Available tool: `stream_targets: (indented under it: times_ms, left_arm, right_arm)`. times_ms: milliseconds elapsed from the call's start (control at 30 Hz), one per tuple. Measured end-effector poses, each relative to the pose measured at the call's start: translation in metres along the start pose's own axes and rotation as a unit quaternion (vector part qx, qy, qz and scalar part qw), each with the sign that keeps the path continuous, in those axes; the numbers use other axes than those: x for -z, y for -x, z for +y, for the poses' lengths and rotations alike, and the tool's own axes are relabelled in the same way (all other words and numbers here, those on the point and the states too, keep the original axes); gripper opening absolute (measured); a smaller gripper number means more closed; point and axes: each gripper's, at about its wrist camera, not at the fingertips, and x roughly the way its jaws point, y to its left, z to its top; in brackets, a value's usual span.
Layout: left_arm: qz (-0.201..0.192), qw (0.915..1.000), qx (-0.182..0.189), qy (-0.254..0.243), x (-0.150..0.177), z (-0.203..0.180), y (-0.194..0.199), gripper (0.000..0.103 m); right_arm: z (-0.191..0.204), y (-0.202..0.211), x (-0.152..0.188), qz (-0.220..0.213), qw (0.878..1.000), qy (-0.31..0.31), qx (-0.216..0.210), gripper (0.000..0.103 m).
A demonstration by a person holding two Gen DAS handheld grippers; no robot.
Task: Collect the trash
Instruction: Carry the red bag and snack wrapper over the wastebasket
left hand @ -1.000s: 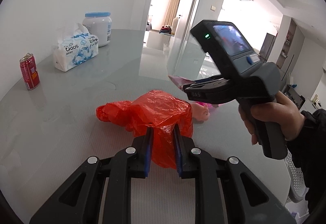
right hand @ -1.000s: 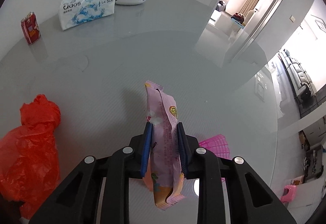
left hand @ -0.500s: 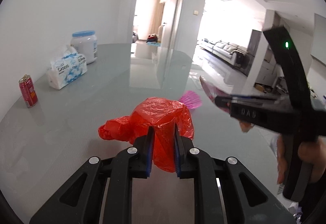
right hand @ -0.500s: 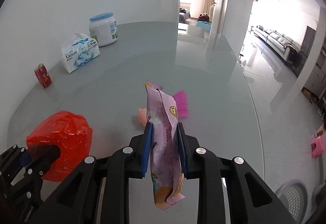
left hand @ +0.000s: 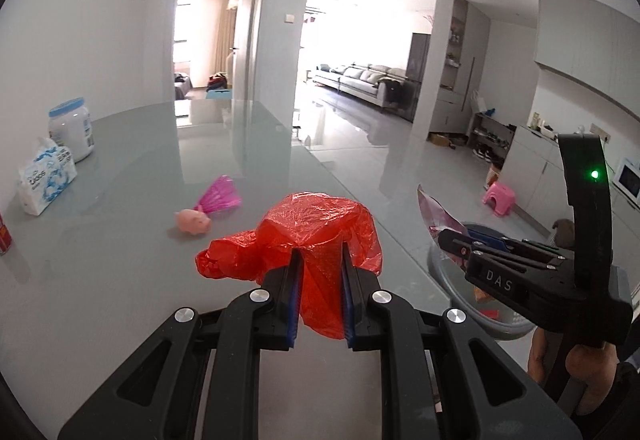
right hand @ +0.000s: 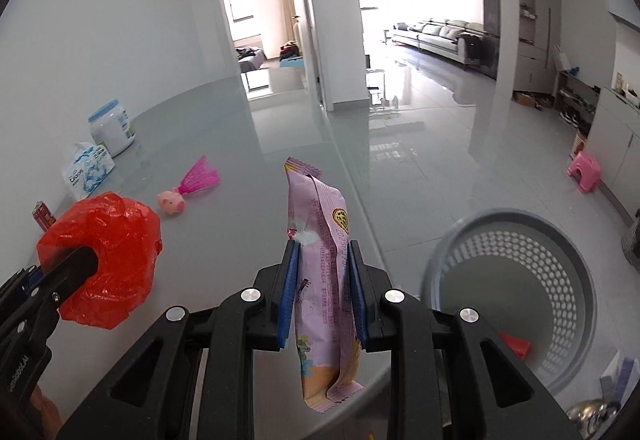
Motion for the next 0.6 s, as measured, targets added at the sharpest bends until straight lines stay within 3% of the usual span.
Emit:
stream_targets:
  times_ms: [333,600]
  left_arm:
    - [0.037,0.9943,0.085,-0.053,-0.008,-0.108,-0.052,0.017]
    - [0.085,0.9838,0.131,-0.088,-0.003,-0.189,-0.112,0.017]
  right_arm:
    - [-0.137,0.04,0.043,-0.026,0.991,-0.12,0.06,0.024]
    - [-0.201,0.028,0.052,-0.019,0.984,-0.152,0.086,0.024]
